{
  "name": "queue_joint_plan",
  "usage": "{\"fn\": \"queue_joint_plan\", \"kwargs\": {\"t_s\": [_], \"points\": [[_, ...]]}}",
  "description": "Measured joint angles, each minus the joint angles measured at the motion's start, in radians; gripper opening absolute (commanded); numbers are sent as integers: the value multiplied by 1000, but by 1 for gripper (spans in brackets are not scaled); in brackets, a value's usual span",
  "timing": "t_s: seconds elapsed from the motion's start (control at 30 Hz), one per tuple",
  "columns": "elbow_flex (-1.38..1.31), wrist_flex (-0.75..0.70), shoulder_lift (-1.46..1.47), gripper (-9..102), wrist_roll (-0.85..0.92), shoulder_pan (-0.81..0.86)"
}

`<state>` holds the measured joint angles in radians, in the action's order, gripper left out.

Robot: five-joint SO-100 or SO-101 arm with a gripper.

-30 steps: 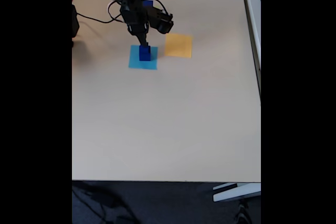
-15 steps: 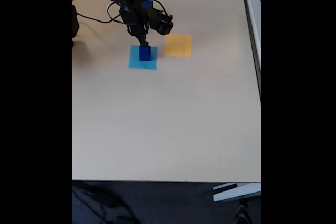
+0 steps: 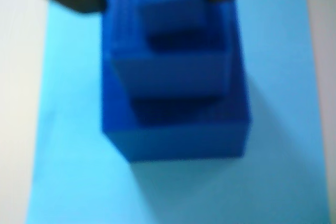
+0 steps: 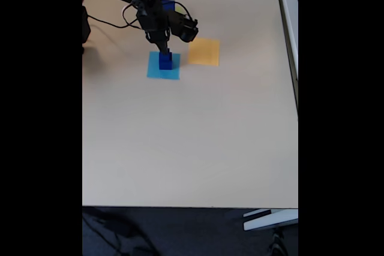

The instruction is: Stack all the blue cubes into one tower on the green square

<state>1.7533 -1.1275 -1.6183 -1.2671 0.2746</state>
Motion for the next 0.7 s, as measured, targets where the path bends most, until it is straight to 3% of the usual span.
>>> {"fn": "queue_joint_plan", "kwargs": {"t_s": [0.17,0.53,0.7], "points": [[0,0,2,0,0,0],[0,-2,2,0,12,0],[-83,-75,2,0,17,-6]]}}
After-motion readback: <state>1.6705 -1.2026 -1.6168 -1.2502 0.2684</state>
